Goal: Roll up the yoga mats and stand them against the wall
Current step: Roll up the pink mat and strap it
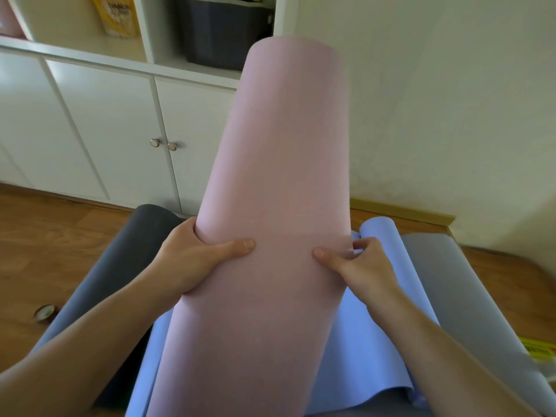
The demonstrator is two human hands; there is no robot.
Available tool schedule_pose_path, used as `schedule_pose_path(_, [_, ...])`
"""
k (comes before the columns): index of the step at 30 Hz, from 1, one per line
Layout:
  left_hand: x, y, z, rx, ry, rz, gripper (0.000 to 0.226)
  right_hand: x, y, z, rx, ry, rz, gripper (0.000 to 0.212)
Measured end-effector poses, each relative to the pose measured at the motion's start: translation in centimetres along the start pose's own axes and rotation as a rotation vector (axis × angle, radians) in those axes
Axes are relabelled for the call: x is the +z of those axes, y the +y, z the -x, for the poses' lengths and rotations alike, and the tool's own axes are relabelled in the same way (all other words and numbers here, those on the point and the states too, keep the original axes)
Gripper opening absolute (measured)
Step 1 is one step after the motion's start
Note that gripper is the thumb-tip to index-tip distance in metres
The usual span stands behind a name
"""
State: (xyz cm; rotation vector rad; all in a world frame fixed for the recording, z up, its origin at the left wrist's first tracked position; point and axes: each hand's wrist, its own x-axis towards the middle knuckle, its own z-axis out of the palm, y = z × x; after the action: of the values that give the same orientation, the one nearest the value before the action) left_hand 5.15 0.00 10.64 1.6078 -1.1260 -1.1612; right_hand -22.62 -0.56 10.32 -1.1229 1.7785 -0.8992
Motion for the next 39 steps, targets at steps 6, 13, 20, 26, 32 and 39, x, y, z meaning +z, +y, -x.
schedule_pose_path(6, [0.2, -0.1, -0.1, 0.088, 0.074, -0.214, 0.074, 0.7, 1.2, -0.5, -0.267, 0.204, 0.377, 0.061])
schedule_pose_path(13, [0.7, -0.7, 0.0, 0.338, 0.134, -0.837, 0.087, 1.4, -0.6, 3.7, -1.02, 0.218, 0.483, 0.026])
schedule_pose_path(20, [2.6, -3.6, 0.6, 0.779, -0.117, -1.313, 0.087, 4.3, 1.0, 3.2, -0.971, -0.142, 1.235, 0.123])
schedule_pose_path(26, [3.0, -4.2, 1.4, 0.688, -0.299, -1.285, 0.096, 4.9, 2.4, 2.0, -0.903, -0.286, 1.256, 0.104])
schedule_pose_path(32, [4.4, -6.4, 1.9, 0.811, -0.205, -1.464, 0.117, 4.3, 2.1, 1.8, -0.655, -0.413, 1.094, 0.086])
schedule_pose_path(39, [4.1, -5.0, 1.7, 0.659, -0.298, -1.36, 0.095, 5.1, 2.9, 3.1, -0.835, -0.36, 1.23, 0.124])
